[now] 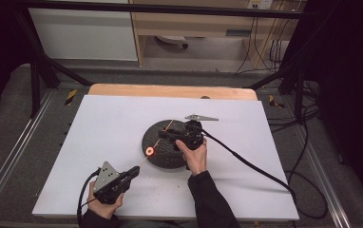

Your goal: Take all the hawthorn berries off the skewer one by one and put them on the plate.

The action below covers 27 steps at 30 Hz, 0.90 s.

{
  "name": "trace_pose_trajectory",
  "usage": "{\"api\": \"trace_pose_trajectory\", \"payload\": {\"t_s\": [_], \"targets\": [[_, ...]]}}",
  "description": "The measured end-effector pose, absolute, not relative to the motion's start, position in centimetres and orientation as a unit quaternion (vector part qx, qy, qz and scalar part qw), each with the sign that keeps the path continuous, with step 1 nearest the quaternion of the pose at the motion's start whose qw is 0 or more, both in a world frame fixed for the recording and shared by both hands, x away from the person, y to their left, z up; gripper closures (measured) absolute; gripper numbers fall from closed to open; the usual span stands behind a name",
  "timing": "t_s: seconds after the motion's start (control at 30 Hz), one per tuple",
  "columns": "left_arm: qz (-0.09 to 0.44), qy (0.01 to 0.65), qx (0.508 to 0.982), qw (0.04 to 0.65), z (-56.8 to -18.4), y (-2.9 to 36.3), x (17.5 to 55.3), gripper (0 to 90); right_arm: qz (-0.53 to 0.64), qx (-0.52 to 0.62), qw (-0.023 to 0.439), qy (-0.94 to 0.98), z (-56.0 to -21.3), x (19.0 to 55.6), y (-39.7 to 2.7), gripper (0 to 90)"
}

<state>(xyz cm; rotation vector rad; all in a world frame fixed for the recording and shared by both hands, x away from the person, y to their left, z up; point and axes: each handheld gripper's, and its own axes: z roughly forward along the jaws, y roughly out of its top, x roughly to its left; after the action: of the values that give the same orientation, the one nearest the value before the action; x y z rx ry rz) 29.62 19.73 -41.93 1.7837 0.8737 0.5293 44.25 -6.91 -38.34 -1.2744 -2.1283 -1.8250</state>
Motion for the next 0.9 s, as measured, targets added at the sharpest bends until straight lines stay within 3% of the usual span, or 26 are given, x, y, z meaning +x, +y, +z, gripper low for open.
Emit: {"api": "trace_pose_trajectory", "payload": {"t_s": [0.9], "targets": [[0.220, 0.361, 0.742, 0.520, -41.9, 19.8, 29.5, 88.4, -0.588, -0.460, -0.057, -0.662, -35.0, 48.2, -10.8, 63.2]]}}
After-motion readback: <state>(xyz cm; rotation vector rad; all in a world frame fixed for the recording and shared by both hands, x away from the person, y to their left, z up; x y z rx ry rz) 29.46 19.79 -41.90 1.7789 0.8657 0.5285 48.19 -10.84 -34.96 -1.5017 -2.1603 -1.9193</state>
